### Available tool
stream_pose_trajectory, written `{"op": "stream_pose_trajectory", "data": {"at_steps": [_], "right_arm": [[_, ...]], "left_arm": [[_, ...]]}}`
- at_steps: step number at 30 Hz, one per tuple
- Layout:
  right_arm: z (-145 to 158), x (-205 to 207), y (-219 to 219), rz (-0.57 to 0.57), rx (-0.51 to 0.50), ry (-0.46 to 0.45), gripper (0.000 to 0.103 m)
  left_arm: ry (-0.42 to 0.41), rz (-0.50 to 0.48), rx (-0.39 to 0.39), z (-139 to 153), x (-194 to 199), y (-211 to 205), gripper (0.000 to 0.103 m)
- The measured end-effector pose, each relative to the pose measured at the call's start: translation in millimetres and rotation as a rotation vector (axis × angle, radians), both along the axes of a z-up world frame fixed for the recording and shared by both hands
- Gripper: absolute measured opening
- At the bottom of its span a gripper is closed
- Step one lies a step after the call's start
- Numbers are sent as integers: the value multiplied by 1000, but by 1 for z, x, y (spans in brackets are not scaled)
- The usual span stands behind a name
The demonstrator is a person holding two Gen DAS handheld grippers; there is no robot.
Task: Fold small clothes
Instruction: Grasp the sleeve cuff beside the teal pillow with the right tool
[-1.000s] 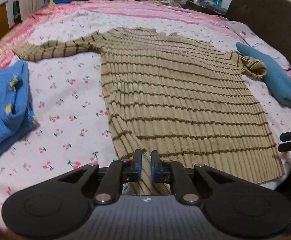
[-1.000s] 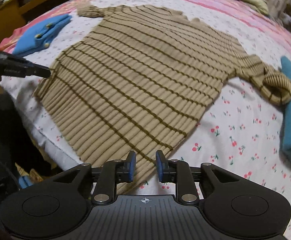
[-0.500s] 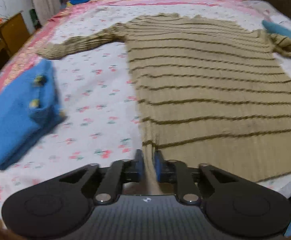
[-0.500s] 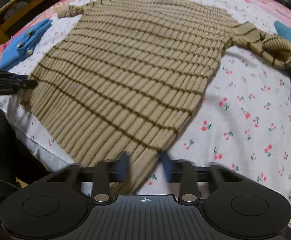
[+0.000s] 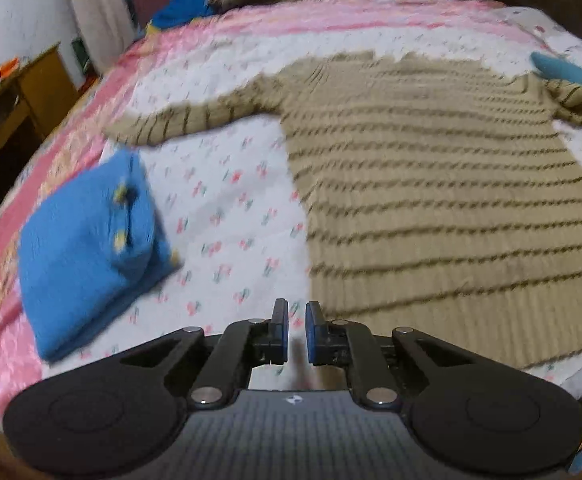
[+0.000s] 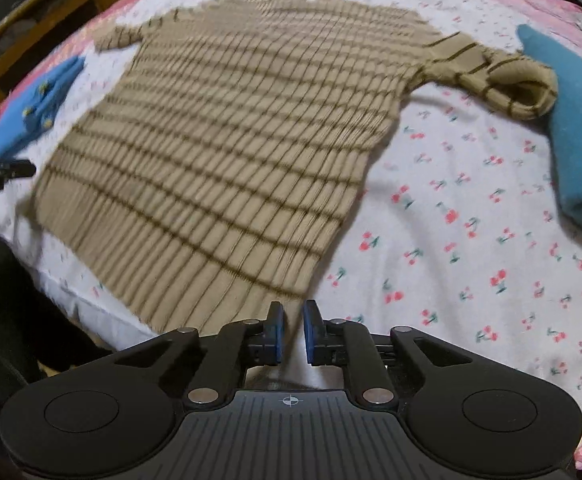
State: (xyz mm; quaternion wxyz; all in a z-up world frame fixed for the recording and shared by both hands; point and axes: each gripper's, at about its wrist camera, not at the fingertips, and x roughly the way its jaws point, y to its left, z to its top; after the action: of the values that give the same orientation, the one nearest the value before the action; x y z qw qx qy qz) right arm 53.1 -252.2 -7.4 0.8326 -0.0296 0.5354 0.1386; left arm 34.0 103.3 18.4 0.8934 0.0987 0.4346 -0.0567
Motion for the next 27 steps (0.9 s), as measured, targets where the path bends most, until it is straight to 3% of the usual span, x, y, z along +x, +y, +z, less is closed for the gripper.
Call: {"op": "stream_pose_trajectory", "data": {"at_steps": [3,11,15,19,27], "right_arm": [[13,4,-9,-18,0,-44,13],[27,45,-30,-14,-171,-167,13],[42,85,-63,-85,-184,-225,13],[52,135,-93,-137,-211,-260,13],[43,242,-131,-173,-262,-240,14]], "left_arm": [[-35,-76,-2,11,8,-23,19],[-62,-313,-31,12,54,-124,19],[-47,-375,-70,10,87,-168,19],[-54,-444,-41,11,116,-216,19],[-30,-485,-33,0,166,-267,19]]}}
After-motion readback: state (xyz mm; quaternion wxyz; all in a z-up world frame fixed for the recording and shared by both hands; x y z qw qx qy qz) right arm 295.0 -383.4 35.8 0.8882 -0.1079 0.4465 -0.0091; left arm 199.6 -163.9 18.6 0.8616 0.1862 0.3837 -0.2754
